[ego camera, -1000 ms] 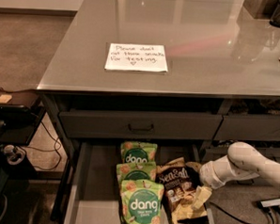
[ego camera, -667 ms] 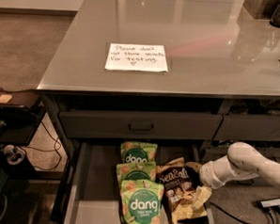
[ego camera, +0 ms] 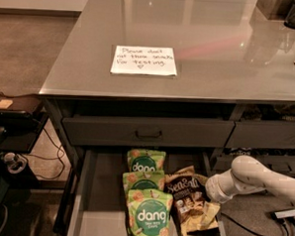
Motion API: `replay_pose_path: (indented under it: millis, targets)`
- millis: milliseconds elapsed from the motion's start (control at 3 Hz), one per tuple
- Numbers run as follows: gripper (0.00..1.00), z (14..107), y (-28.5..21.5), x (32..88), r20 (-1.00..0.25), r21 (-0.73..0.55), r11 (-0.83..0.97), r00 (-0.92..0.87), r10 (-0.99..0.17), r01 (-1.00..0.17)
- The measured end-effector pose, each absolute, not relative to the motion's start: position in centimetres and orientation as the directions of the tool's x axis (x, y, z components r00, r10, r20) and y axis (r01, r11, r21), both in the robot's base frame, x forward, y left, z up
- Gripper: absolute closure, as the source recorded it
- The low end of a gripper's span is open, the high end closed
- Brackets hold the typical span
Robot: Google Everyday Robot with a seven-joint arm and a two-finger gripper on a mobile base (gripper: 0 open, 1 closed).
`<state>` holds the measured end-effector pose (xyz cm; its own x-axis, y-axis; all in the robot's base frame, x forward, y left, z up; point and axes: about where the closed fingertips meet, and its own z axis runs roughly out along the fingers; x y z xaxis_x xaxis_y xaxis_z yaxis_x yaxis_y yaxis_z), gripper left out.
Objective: Pick brown chip bag from middle drawer and place on counter
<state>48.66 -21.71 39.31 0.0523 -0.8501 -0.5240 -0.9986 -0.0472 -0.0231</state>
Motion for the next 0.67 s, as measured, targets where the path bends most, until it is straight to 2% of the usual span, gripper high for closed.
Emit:
replay_pose_path:
  millis: [333,667]
  targets:
    - [0.00,38.1,-21.6,48.7,-0.512,-0.052,-0.082,0.097,-0.853,-0.995]
    - [0.19,36.7,-21.6,48.7,-0.511,-0.061,-0.092,0.111,-0.852,-0.994]
